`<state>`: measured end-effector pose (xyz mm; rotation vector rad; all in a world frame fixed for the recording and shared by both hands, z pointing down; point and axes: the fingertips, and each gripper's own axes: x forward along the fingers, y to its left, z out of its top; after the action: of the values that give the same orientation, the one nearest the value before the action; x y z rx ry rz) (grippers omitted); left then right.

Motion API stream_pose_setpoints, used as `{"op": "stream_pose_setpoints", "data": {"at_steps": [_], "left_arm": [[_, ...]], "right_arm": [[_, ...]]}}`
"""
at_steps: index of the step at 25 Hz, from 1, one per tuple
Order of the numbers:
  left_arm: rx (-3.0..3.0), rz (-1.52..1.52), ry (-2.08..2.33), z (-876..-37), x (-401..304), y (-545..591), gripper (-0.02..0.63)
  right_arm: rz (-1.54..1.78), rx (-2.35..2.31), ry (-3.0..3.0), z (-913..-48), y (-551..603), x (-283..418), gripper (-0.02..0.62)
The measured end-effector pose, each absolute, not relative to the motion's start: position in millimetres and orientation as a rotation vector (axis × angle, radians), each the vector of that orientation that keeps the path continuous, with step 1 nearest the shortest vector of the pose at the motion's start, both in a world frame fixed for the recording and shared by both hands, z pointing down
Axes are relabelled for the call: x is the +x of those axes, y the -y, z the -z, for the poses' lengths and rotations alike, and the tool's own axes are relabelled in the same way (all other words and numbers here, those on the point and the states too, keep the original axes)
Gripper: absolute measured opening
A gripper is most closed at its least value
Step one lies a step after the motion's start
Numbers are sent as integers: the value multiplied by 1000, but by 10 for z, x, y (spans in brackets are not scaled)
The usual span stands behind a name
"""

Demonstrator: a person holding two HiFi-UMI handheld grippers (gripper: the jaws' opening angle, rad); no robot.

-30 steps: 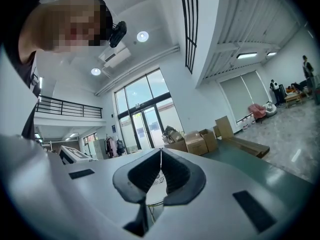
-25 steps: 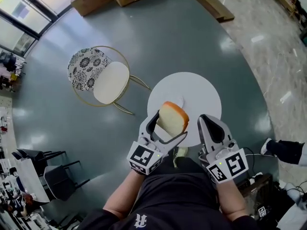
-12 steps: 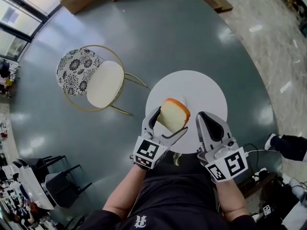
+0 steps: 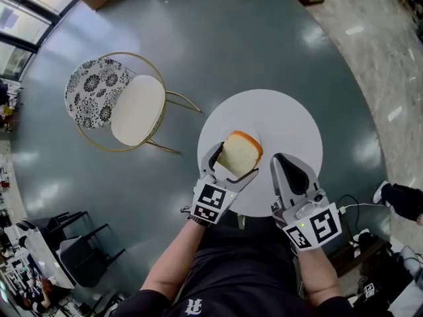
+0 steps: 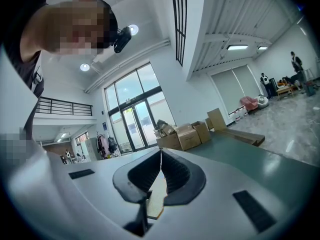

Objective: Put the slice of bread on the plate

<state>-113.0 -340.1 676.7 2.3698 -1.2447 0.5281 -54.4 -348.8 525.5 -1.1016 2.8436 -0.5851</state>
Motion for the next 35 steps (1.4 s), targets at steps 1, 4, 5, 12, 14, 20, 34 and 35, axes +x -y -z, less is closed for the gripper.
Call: {"op": "stream_pose_setpoints", "data": {"at_steps": [1, 4, 5, 12, 14, 20, 34, 35], "left_arm": [[2360, -549, 1244, -6859, -1131, 3424, 500], [2335, -626, 1240, -7131, -1121, 3497, 500], [2326, -656, 1238, -7218, -1115, 3516, 500], [2257, -821, 1220, -7673, -1165, 3625, 500], [2238, -867, 1200, -7778, -1158, 3632, 500], [2191, -955, 1180, -7970, -1164, 3674, 500], [2142, -1080, 1157, -8236, -1151, 3715, 500], [2145, -1077, 1161, -8226, -1145, 3728, 500]], "right_arm": [[589, -1103, -2844, -5306, 3502, -546, 8], [611, -1110, -2841, -5472, 3540, -529, 8], [619, -1113, -2839, -5524, 3548, -516, 8], [664, -1125, -2823, -5772, 3575, -484, 8], [673, -1127, -2822, -5813, 3583, -478, 8], [692, -1126, -2817, -5875, 3636, -455, 8], [735, -1125, -2815, -5978, 3659, -427, 8], [738, -1127, -2815, -5978, 3659, -420, 8]]}}
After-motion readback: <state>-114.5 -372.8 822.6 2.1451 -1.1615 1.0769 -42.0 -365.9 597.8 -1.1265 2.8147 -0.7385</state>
